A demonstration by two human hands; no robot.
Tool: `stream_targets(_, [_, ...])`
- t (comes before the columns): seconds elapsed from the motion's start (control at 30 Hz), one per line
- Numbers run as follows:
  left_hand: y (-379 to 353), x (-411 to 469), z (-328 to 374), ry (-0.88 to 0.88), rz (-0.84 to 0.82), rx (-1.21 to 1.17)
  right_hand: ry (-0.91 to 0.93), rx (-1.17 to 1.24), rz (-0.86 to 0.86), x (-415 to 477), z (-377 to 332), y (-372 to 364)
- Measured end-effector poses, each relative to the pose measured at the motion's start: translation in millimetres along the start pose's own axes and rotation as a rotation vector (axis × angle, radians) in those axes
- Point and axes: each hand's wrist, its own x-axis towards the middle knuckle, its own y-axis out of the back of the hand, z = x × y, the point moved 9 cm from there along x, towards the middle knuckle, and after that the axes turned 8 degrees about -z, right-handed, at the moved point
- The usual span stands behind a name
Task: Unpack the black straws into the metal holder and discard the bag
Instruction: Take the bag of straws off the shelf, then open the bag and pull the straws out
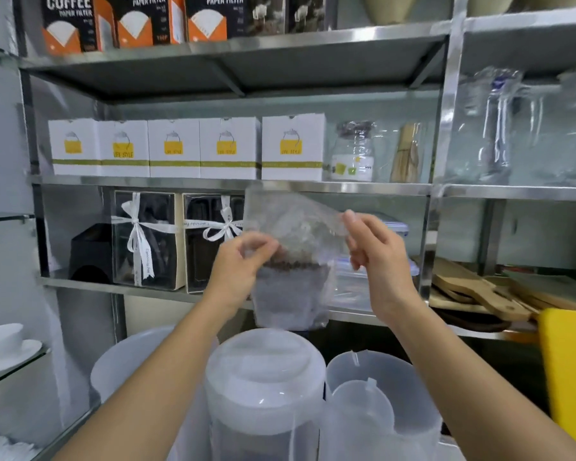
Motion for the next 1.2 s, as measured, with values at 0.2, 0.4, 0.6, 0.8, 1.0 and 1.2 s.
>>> stream_targets(0.2, [-3.8,-13.9,66.7,-0.026,0.013,-0.161,-0.156,-0.113,-0.080,-24.9,-17.2,3.4])
stream_targets(0.4, [-26.0,-53.3,91.1,0.124,-0.024,-0.362,-0.197,0.027,-0.139,-82.6,-38.6,2.9])
stream_targets(0.6, [-46.0,-106.5,90.0,0.264,0.126,-0.190,-0.237,0.099,0.073,-146.4,-51.6,33.8])
stream_targets(0.8, [-101.6,-163.8,116.4,0.133,-0.026,0.070,-0.160,-0.081,0.292,-191.8,-75.1,53.9])
stream_targets(1.0, [-152.4,-203.1,136.7,0.219,-0.294,-0.275,-0.110,-0.224,0.134,-215.7,-95.0,38.7])
stream_targets(1.2, [-146.6,-209.5,147.0,0.239,-0.267,-0.315,-0.181,-0.273,-0.001,-227.7,-101.0,43.1])
